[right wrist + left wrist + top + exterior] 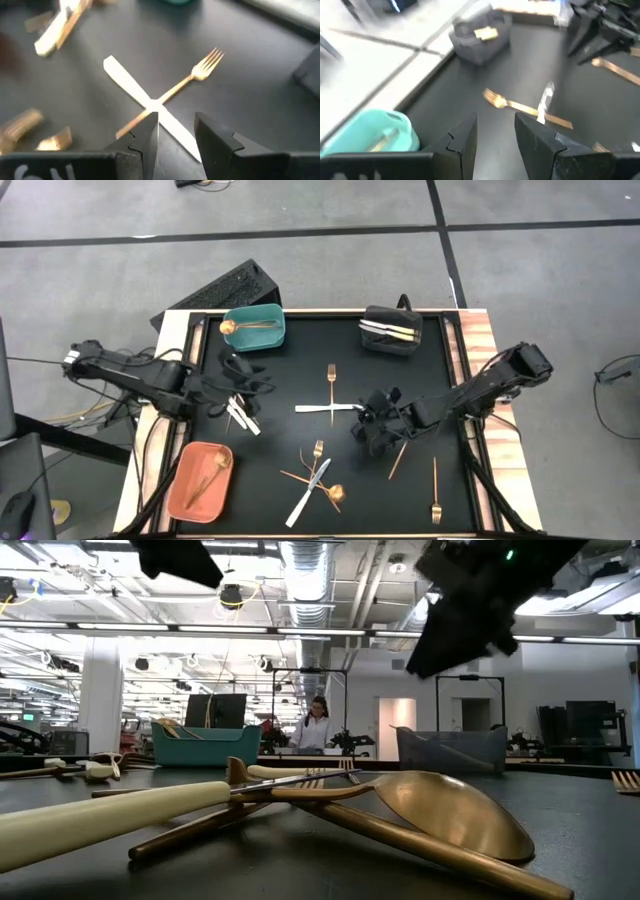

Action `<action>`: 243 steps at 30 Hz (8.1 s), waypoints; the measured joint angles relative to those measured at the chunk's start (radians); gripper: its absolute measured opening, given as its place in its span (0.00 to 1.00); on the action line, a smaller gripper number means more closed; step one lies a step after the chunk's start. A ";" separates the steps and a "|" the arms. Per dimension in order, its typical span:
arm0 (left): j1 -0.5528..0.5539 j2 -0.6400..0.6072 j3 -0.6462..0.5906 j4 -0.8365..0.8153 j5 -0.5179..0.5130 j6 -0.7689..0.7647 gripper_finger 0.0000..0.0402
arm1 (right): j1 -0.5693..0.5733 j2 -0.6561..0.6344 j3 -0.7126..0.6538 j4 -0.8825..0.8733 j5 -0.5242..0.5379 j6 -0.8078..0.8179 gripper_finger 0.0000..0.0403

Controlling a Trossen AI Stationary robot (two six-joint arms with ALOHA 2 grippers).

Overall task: Sort silverware by color (type)
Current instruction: Put the yellow table knife into the black bin

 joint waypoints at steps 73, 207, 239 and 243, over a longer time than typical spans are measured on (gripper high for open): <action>0.021 -0.017 -0.663 1.131 0.075 0.015 0.30 | 0.027 -0.066 0.001 -0.039 -0.188 -0.173 0.34; 0.015 0.721 -0.428 1.632 0.162 0.114 0.06 | 0.112 -0.015 -0.334 1.221 0.185 -0.432 0.44; -0.010 0.721 -0.316 1.781 0.073 0.593 0.06 | -0.037 0.458 -0.186 1.976 0.100 -0.459 0.44; -0.020 0.721 -0.317 1.792 0.066 0.661 0.05 | -0.066 0.448 -0.188 1.976 0.016 -0.371 0.44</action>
